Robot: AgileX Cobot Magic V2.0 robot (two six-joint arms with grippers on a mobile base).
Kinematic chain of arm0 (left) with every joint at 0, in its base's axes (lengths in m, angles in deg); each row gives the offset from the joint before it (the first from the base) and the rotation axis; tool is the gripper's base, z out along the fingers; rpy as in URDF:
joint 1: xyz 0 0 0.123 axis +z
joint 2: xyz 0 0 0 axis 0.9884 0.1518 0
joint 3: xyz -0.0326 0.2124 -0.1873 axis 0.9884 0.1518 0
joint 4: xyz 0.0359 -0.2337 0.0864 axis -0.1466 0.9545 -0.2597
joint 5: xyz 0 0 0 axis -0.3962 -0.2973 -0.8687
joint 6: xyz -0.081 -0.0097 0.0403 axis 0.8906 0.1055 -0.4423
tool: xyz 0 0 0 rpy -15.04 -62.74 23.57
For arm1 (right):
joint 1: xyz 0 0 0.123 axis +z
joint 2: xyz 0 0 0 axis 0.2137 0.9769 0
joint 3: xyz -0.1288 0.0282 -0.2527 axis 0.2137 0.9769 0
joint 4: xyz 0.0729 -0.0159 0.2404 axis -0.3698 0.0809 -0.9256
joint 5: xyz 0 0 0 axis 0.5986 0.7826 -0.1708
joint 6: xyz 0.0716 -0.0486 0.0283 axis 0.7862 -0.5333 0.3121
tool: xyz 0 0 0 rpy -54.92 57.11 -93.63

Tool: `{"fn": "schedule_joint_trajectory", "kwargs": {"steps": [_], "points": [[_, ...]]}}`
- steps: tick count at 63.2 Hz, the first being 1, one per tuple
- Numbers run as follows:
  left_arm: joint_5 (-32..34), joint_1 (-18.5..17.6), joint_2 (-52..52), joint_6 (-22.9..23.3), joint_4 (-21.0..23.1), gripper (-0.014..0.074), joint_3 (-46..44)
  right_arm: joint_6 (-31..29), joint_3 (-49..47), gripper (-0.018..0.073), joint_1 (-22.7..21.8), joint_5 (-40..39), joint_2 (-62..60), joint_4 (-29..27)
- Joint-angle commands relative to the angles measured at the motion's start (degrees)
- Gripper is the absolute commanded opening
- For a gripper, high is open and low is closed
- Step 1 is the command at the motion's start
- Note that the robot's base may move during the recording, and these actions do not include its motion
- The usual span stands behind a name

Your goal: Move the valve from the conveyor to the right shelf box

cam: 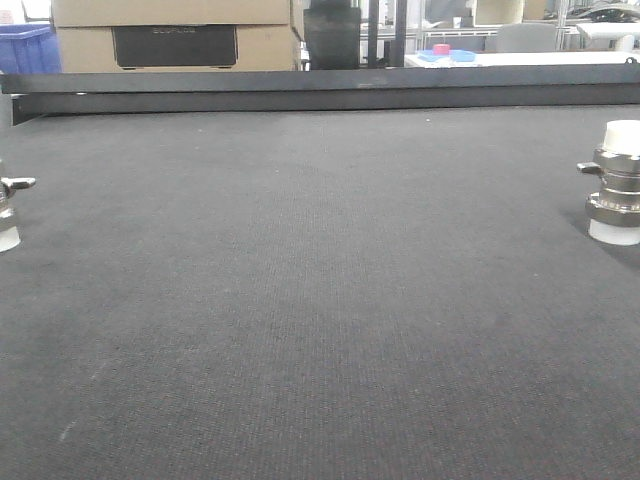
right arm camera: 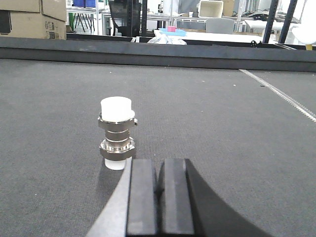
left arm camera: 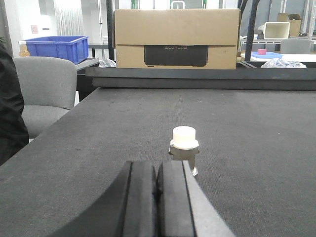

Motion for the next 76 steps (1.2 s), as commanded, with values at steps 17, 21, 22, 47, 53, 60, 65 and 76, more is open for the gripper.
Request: {"fn": "schedule_joint_trajectory", "kwargs": {"steps": [17,21,22,47,53,60,65,76], "points": [[2.0,0.01,-0.27,0.23,-0.14,-0.0111,-0.14,-0.14,-0.13,-0.0155,-0.29,-1.38,-0.19,-0.12],[2.58,0.01,-0.27,0.23,-0.14,-0.0111,-0.14,-0.14,-0.13,-0.0155,-0.29,-1.38,-0.19,-0.12],[2.72,0.01,-0.27,0.23,-0.14,-0.0111,-0.14,-0.14,-0.13,-0.0155,-0.29,-1.38,-0.19,-0.12],[4.8,0.01,-0.27,0.23,0.02,-0.0111,-0.14,-0.14,-0.13,-0.0155,-0.29,-5.38,-0.19,-0.12],[9.01,0.01,-0.27,0.23,0.23,-0.0111,-0.14,-0.14,-0.13,-0.0155,-0.29,-11.54,-0.19,-0.12],[11.09,0.01,-0.27,0.23,0.23,-0.0111,-1.78,-0.14,-1.51,-0.0155,-0.29,-14.96,-0.19,-0.12],[7.44,0.01,-0.27,0.23,-0.02,-0.0111,-6.68,-0.14,-6.28,-0.0155,-0.29,-12.18,-0.19,-0.12],[-9.36,0.01,4.02,0.23,-0.92,-0.0107,-22.71,-0.14,-20.69,-0.0118,-0.29,-0.81,0.83,-0.12]]}}
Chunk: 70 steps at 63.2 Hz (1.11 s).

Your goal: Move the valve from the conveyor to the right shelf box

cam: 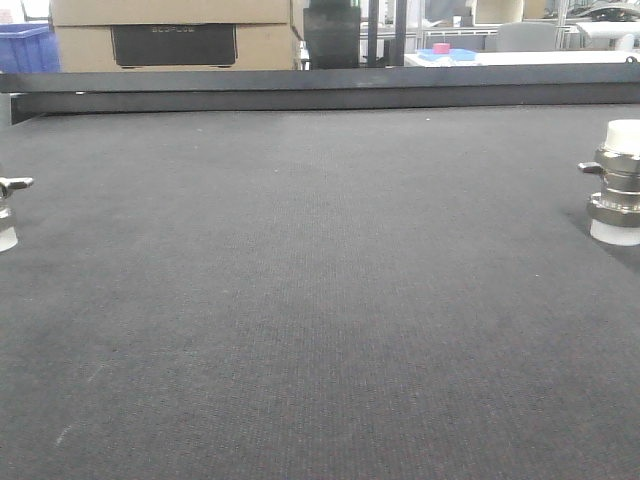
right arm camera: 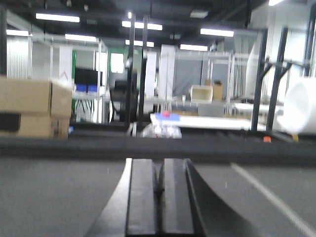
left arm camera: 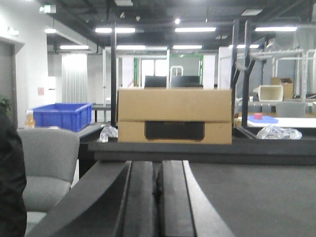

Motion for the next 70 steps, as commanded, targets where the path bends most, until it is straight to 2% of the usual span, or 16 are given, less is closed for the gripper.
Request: {"fn": "schedule_joint_trajectory", "kwargs": {"steps": [1,6,12,19,23,25,30,36,42,49,57,70], "points": [[-9.42,0.01,3.43,0.23,-0.92,-0.0103,-8.57,-0.14,-6.98,-0.0102,-0.29,4.49,1.67,-0.12],[-16.02,0.01,8.22,0.23,-1.31,-0.0031,-15.01,-0.14,-12.64,0.0027,-0.29,8.22,4.89,-0.12],[-20.57,0.01,13.24,0.23,-1.31,0.0099,-20.76,-0.14,-16.77,0.0257,-0.29,9.12,9.87,-0.12],[-23.15,0.01,19.5,0.23,-1.31,0.0314,-25.21,-0.14,-18.92,0.0482,-0.29,8.73,15.27,-0.12],[-24.36,0.01,23.18,0.23,-1.31,0.0444,-26.79,-0.14,-19.02,0.0573,-0.29,7.7,18.68,-0.12],[-25.22,0.01,25.32,0.23,-1.31,0.0517,-27.5,-0.14,-19.02,0.0569,-0.29,6.21,20.45,-0.12],[-26.08,-0.41,28.31,0.23,-1.31,0.0614,-28.58,-0.14,-19.66,0.0569,-0.29,2.8,24.26,-0.12],[-26.73,-2.44,31.35,0.23,-0.67,0.0596,-29.69,-0.14,-23.57,0.0569,-0.29,6.17,29.33,-0.12],[-31.11,-4.08,35.05,0.23,0.37,0.0583,-32.19,-0.14,-30.15,0.0569,1.09,14.81,35.0,-0.12],[-35.86,-5.7,38.94,0.23,0.4,0.0581,-35.19,-0.26,-38.3,0.0569,5.23,25.59,43.08,-0.12],[-36.09,-7.21,41.74,0.23,0.4,0.0581,-36.96,-0.26,-47.88,0.0569,9.15,37.66,53.2,-0.12],[-36.64,-7.45,42.82,0.23,0.5,0.0581,-37.14,-0.26,-61.14,0.0569,9.44,56.99,68.18,-0.03]]}}
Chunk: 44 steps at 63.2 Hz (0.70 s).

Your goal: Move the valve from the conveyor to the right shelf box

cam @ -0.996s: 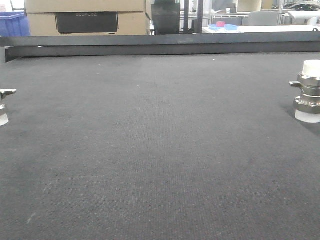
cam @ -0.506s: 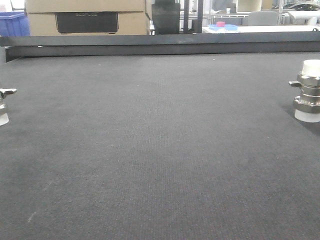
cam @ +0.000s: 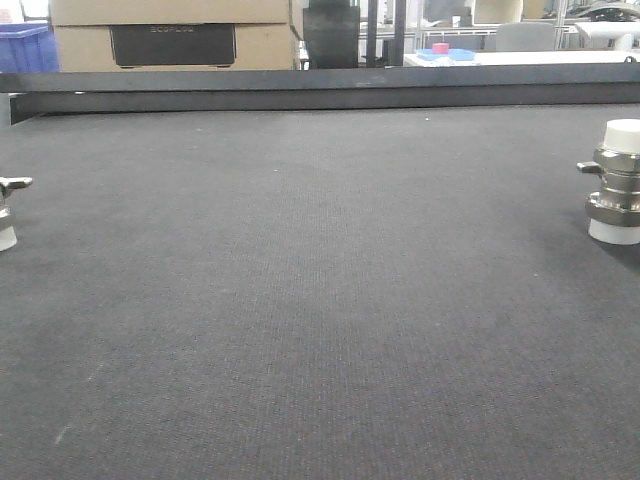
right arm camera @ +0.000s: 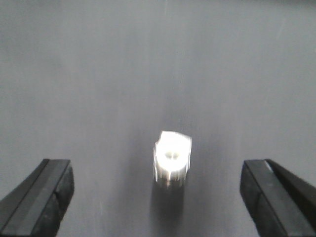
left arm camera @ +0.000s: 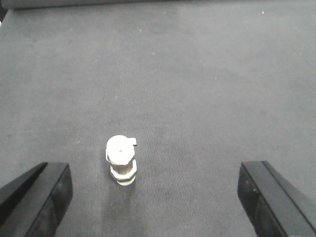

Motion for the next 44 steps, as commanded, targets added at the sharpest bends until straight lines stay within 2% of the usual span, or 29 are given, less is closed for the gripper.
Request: {"fn": "schedule_joint_trajectory", "kwargs": {"steps": [1,16,23,44], "points": [[0.07,-0.37,0.19,0.17,0.53,0.0581,-0.73,-0.26,-5.28,0.0569,0.09,7.84,5.9,0.44],[-0.04,-0.37,0.19,0.17,1.03,0.0581,-0.73,-0.14,-11.47,0.0569,0.09,14.04,20.23,2.02],[-0.04,-0.37,0.19,0.17,1.03,0.0581,-0.73,1.67,-12.11,0.0569,0.09,14.79,25.45,3.26],[-0.04,-0.37,0.19,0.17,1.03,0.0581,-0.73,2.92,-12.16,0.0569,-0.91,7.27,35.11,3.26]]}}
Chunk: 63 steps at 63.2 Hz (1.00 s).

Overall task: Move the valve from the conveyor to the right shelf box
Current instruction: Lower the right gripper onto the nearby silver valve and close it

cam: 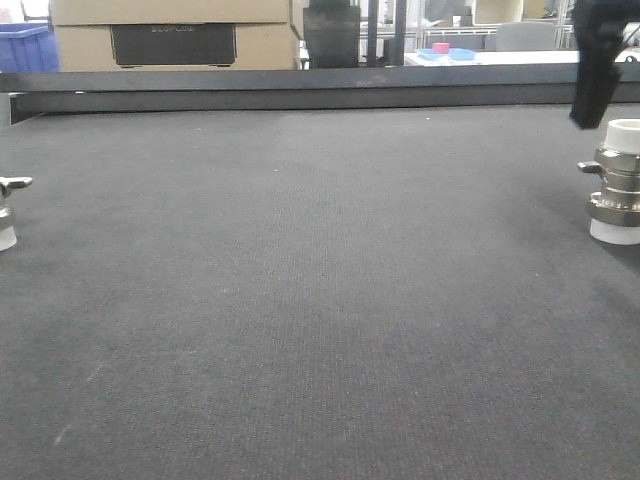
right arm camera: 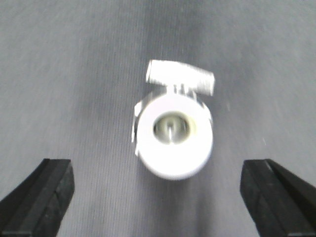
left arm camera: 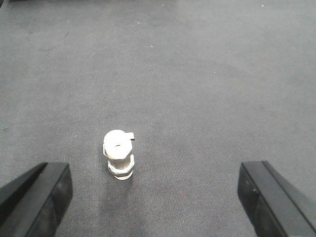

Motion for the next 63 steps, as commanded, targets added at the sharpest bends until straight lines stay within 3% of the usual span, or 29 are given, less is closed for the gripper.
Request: {"fn": "schedule_joint_trajectory", "kwargs": {"steps": [1,15,63], "points": [[0.71,-0.37,-0.02,0.17,0.59,0.0581,-0.63,0.24,-0.48,0.0569,-1.01,-2.3,1.95,0.99],[0.71,-0.37,-0.02,0.17,0.59,0.0581,-0.63,0.24,-0.48,0.0569,-3.34,-4.99,5.69,-0.72],[0.71,-0.37,0.08,0.17,0.59,0.0581,-0.63,-1.32,-0.48,0.0569,-1.57,-6.7,7.02,-1.1]]}}
